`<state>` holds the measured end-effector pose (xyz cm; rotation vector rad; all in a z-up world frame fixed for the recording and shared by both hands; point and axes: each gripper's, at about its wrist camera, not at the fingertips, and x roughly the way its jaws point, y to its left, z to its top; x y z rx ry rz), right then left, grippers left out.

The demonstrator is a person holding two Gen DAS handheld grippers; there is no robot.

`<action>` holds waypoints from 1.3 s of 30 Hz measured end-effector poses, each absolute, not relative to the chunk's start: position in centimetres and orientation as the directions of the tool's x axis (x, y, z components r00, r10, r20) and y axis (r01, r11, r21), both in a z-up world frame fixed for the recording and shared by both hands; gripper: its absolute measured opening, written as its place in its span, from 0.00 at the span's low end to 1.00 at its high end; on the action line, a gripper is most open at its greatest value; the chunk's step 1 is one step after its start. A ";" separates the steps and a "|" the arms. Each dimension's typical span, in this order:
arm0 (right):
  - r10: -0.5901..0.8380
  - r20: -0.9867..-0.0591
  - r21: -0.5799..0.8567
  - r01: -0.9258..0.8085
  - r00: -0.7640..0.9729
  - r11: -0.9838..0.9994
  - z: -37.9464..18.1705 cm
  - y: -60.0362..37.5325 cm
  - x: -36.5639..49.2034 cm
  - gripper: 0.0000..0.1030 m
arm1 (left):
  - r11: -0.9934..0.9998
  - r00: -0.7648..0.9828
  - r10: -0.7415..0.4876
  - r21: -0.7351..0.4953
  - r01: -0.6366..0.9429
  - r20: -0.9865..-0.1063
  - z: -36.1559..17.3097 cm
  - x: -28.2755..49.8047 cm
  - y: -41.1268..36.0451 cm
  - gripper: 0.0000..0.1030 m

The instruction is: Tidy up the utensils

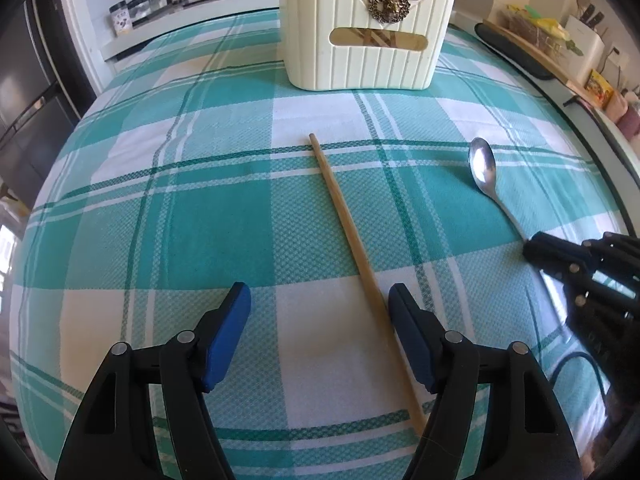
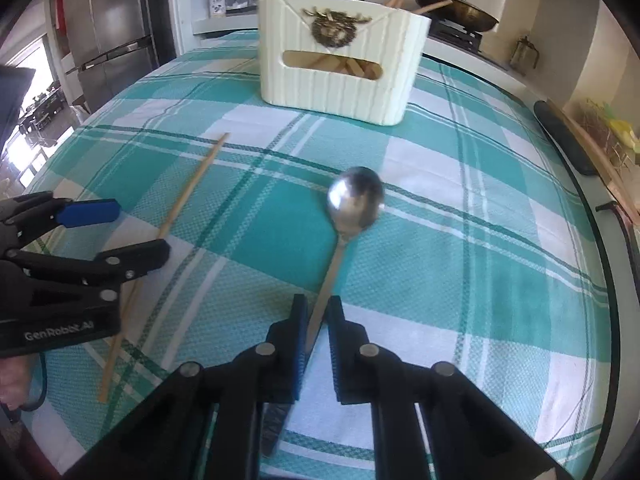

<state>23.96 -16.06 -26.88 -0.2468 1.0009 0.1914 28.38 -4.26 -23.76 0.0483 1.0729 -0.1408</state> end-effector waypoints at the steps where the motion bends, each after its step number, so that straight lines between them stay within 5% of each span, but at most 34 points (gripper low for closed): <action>1: 0.025 -0.850 -0.124 -0.247 0.527 0.961 -26.8 -17.1 24.0 0.07 | 0.990 0.470 -0.090 -0.027 0.138 -0.878 -23.7 28.3 -4.1 0.71; 12: -0.092 -0.864 -0.103 0.005 0.495 0.995 -26.0 -28.9 20.8 0.08 | 0.993 0.460 -0.060 -0.006 0.118 -0.886 -23.9 28.0 -1.5 0.78; 14: -0.064 -0.851 -0.066 0.014 0.521 0.998 -25.7 -29.6 20.4 0.16 | 0.992 0.456 -0.056 0.004 0.128 -0.888 -24.1 27.9 -1.3 0.83; 16: -0.060 -0.848 -0.058 0.021 0.526 0.998 -25.9 -29.7 20.5 0.41 | 0.991 0.452 -0.057 0.003 0.131 -0.890 -24.2 27.7 -0.8 0.90; 20: -0.031 -0.839 -0.049 -0.017 0.543 0.999 -26.7 -29.3 20.7 0.48 | 0.992 0.445 -0.060 -0.002 0.129 -0.893 -24.6 27.5 0.4 0.98; 22: -0.030 -0.834 -0.061 -0.039 0.551 0.997 -26.9 -28.9 20.9 0.61 | 0.990 0.444 -0.059 0.004 0.140 -0.894 -24.7 27.4 0.5 1.00; 28: -0.028 -0.839 -0.057 -0.037 0.544 0.998 -27.3 -29.3 21.9 0.80 | 0.989 0.442 -0.064 0.002 0.146 -0.895 -24.8 27.6 0.6 1.00; 39: -0.005 -0.850 -0.046 -0.065 0.526 0.997 -27.5 -29.5 22.7 0.91 | 0.982 0.388 -0.091 -0.018 0.188 -0.917 -24.7 28.9 0.5 1.00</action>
